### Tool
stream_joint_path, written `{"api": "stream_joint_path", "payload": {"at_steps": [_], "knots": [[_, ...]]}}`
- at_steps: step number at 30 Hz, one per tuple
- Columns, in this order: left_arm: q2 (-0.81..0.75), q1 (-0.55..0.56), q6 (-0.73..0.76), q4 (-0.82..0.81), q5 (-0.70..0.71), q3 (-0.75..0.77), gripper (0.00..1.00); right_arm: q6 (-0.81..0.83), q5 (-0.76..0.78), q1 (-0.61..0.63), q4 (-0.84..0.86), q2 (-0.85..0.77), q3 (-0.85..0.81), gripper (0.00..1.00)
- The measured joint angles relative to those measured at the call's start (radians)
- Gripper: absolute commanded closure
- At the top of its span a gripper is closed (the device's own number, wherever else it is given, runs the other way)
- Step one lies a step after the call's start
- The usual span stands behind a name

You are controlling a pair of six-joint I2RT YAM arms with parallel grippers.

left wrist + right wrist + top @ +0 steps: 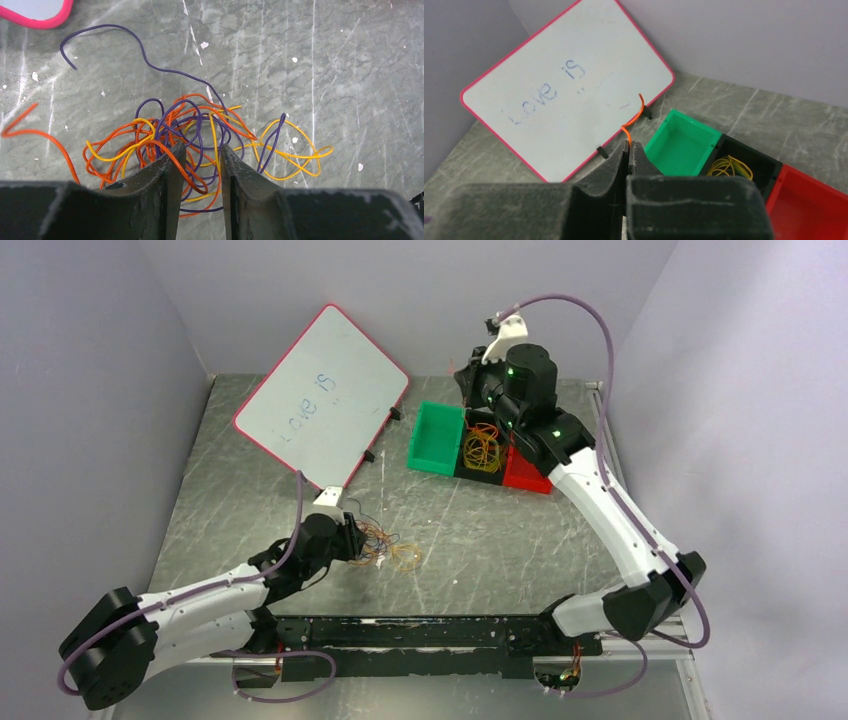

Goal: Untangle the cables

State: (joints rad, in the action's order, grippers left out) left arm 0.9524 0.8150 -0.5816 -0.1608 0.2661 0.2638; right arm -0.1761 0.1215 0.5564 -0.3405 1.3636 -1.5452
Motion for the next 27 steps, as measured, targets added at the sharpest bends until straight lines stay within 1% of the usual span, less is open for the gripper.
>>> {"api": "stream_joint_path", "payload": {"at_steps": [7, 16, 21, 27], "knots": [[-0.039, 0.0, -0.003, 0.038, -0.002, 0.003, 0.6, 0.001, -0.107, -0.039, 0.113, 0.096, 0.04, 1.0], [-0.083, 0.0, -0.007, 0.09, -0.002, 0.017, 0.58, 0.024, -0.146, -0.094, 0.243, 0.183, 0.016, 1.0], [-0.108, 0.0, -0.007, 0.106, -0.001, 0.024, 0.57, 0.029, -0.181, -0.11, 0.291, 0.251, -0.008, 1.0], [-0.12, 0.0, -0.007, 0.129, 0.0, 0.025, 0.57, 0.027, -0.211, -0.11, 0.304, 0.299, -0.032, 1.0]]}}
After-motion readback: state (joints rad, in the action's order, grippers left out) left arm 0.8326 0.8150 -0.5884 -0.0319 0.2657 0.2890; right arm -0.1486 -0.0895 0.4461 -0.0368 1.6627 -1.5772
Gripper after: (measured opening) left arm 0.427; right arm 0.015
